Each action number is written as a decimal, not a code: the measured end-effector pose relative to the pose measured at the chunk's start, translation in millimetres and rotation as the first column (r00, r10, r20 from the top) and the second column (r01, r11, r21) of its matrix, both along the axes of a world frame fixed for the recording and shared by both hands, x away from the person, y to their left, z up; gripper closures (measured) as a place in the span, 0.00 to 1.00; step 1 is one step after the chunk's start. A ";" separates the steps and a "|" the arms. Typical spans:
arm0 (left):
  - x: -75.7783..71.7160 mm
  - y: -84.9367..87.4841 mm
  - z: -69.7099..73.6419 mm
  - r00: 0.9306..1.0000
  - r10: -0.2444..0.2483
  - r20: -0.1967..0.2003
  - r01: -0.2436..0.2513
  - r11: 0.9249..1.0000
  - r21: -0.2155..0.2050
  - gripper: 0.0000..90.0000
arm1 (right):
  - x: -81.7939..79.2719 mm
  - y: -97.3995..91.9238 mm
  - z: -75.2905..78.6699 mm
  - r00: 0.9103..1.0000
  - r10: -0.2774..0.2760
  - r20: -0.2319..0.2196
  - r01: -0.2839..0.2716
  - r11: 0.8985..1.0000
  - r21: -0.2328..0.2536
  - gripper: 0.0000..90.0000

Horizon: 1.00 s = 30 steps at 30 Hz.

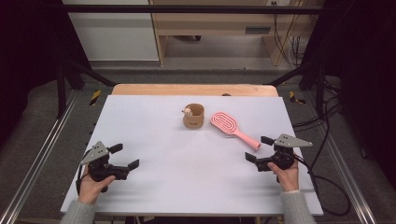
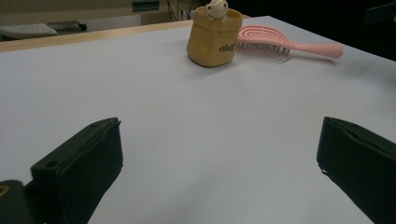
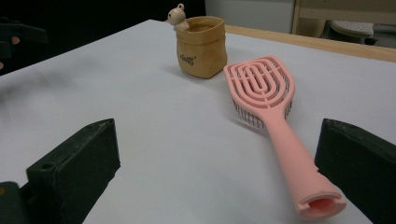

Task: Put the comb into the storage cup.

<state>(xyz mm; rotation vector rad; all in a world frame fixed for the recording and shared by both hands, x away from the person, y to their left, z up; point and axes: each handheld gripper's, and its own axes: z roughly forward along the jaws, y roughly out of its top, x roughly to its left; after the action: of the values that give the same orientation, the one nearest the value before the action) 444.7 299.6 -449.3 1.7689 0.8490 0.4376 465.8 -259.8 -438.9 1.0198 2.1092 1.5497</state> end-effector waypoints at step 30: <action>0.9 0.2 -1.0 1.000 0.005 -0.001 -0.005 1.000 0.006 0.00 | 31.4 19.0 7.2 0.993 -0.111 -0.035 0.106 0.988 -0.113 0.14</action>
<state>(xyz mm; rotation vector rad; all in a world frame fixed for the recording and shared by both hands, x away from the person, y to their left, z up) 445.6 299.9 -450.3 1.7732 0.8538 0.4430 497.2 -240.8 -431.7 1.1168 2.1040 1.3551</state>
